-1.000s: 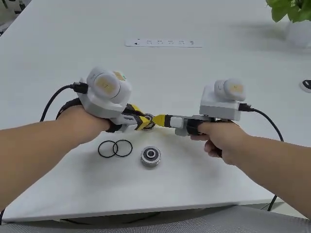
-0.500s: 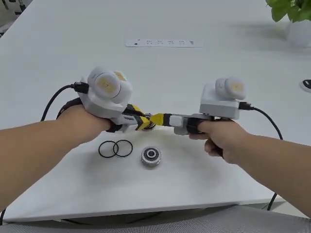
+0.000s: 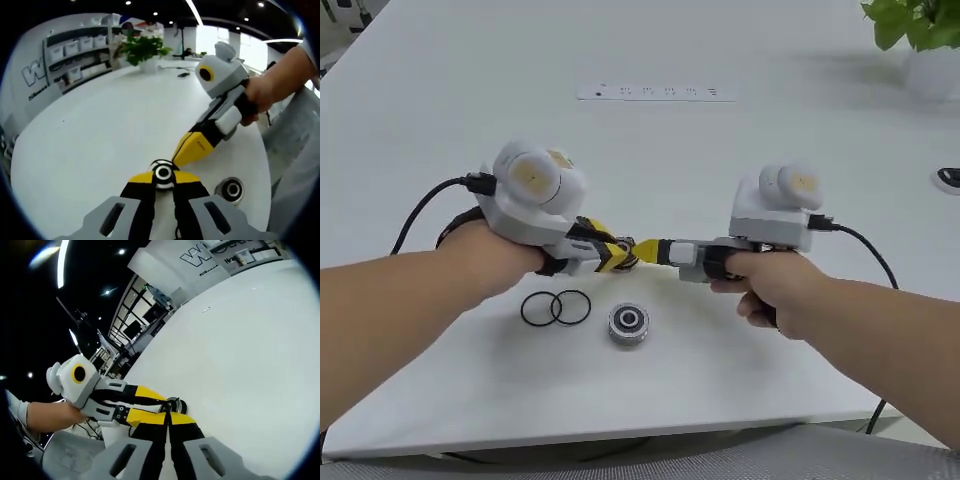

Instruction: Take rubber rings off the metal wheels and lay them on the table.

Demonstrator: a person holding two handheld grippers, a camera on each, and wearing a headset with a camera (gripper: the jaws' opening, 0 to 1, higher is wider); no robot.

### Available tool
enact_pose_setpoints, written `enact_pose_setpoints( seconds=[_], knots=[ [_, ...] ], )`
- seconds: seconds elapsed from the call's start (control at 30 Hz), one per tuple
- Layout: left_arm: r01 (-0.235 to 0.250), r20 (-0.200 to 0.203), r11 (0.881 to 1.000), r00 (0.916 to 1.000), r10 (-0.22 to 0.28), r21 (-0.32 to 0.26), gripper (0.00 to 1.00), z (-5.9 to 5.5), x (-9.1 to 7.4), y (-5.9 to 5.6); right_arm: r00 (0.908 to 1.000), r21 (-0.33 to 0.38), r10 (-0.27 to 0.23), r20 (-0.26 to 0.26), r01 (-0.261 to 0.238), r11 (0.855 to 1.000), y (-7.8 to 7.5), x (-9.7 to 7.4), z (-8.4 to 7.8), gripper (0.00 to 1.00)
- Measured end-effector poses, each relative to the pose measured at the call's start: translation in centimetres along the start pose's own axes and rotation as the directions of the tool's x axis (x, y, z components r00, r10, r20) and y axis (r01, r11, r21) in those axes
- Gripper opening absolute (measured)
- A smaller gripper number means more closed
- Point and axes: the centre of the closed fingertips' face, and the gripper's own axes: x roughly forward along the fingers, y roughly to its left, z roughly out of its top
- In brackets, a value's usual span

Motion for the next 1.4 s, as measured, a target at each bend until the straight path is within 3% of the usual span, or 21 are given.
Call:
enact_pose_setpoints(
  seconds=[0.37, 0.63, 0.9, 1.07, 1.4],
  knots=[
    [0.011, -0.01, 1.0, 0.9999, -0.011, 0.016, 0.14, -0.1, -0.1, -0.3, 0.9984, -0.072, 0.056, 0.008, -0.055, 0.996, 1.5, -0.1, 0.2, 0.0],
    [0.03, -0.014, 0.999, 0.9995, -0.03, 0.031, 0.12, -0.2, -0.2, -0.4, 0.9897, -0.107, 0.141, -0.025, -0.143, 0.984, 3.0, -0.1, -0.2, 0.0],
    [0.023, -0.017, 0.999, 0.9996, -0.022, 0.023, 0.14, -0.2, -0.2, -0.4, 0.9994, -0.093, 0.029, -0.017, -0.031, 0.995, 0.9, 0.1, 0.1, 0.0],
    [0.045, -0.017, 0.999, 0.9989, -0.045, 0.028, 0.17, -0.2, -0.5, -0.8, 0.9993, -0.08, 0.03, -0.019, -0.032, 0.996, 0.8, -0.1, -0.1, 0.0],
    [0.082, 0.042, 0.996, 0.9956, -0.083, 0.037, 0.28, 1.1, -2.2, -1.6, 0.9989, -0.077, 0.043, -0.018, -0.044, 0.996, 1.4, -0.1, 0.1, 0.0]
  ],
)
